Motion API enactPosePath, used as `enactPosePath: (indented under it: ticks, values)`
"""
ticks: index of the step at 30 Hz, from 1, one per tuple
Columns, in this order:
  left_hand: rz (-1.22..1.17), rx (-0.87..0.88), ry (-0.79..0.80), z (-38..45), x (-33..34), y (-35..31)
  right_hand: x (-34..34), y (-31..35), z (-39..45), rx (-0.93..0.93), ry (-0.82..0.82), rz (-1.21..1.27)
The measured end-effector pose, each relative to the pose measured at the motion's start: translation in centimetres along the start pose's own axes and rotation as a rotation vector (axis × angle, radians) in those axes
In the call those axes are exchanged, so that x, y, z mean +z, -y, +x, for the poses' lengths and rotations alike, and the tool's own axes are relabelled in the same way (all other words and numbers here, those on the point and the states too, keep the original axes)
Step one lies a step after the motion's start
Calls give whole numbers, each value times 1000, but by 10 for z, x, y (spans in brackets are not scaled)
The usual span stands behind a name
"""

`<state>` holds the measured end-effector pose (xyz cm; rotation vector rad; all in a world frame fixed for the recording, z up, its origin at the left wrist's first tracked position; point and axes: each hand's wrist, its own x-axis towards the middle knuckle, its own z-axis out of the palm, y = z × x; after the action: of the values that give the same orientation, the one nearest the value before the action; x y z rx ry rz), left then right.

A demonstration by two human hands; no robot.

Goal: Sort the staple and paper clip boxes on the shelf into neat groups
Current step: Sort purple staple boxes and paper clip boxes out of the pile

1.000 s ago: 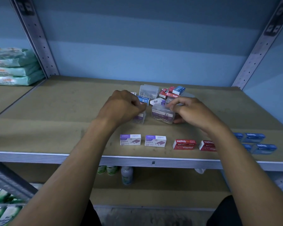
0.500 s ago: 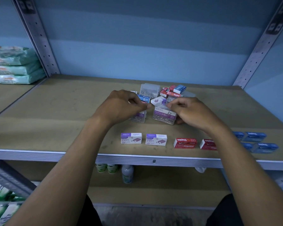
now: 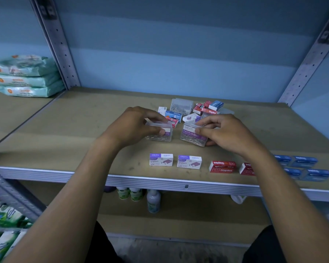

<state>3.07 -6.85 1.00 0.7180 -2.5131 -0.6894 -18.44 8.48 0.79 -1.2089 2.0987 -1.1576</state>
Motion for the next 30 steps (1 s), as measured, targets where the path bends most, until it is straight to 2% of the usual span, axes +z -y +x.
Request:
enactPosePath:
  ticks: [15, 21, 30]
  values:
    - [24, -85, -104, -75, -65, 36, 59, 52, -14, -144, 204, 115]
    - [45, -104, -112, -103, -83, 49, 86, 70, -21, -217, 268, 92]
    - [40, -117, -79, -124, -95, 56, 109, 78, -23, -313, 277, -53]
